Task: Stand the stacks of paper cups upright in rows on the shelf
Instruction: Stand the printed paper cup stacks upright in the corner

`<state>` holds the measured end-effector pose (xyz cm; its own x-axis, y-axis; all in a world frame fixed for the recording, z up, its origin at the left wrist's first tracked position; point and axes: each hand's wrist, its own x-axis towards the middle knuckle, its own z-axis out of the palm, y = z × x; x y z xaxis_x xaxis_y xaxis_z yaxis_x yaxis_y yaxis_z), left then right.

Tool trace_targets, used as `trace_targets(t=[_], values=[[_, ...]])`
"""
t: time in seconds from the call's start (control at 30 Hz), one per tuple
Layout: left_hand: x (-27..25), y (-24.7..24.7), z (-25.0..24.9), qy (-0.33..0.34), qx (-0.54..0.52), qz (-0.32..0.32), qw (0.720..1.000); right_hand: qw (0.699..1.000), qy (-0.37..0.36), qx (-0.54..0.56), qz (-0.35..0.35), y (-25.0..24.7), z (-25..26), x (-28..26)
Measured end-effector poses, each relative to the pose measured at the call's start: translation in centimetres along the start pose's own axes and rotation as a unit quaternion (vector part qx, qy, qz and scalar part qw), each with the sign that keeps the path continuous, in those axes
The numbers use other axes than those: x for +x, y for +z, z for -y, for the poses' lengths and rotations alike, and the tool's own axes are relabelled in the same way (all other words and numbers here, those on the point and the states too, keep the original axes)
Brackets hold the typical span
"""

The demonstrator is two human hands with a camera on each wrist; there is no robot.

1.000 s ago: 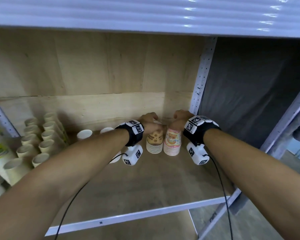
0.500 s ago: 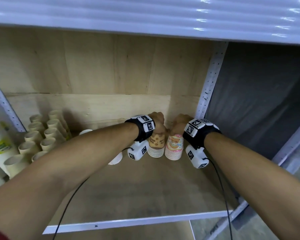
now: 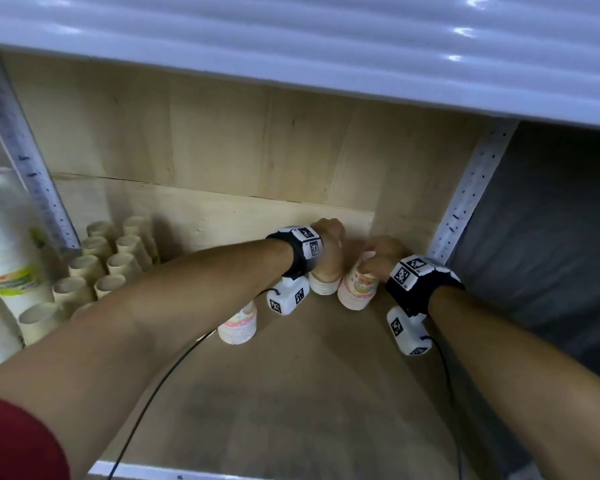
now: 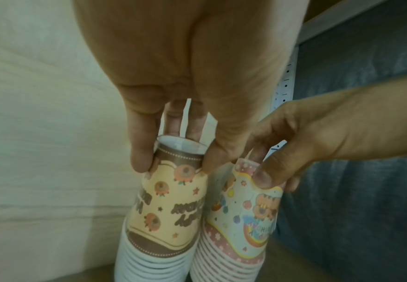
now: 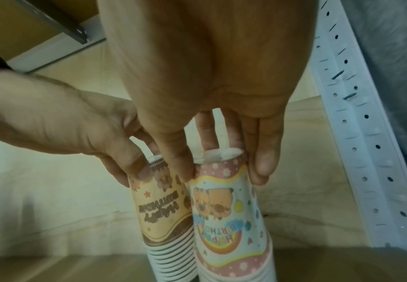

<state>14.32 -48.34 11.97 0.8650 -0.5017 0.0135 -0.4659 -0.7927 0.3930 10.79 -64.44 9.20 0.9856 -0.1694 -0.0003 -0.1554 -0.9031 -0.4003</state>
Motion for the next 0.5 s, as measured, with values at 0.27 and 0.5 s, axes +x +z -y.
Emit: trace_targets(t=[0.27, 0.5], values=[[2.1, 0.7, 1.7, -0.006, -0.017, 0.029, 0.999, 0.999, -0.035, 0.013, -0.017, 0.6, 0.0, 1.6], [3.3, 1.2, 1.9, 0.009, -0.006, 0.032, 0.999, 0.998, -0.048, 0.029, 0.001, 0.5, -0.2, 2.7]])
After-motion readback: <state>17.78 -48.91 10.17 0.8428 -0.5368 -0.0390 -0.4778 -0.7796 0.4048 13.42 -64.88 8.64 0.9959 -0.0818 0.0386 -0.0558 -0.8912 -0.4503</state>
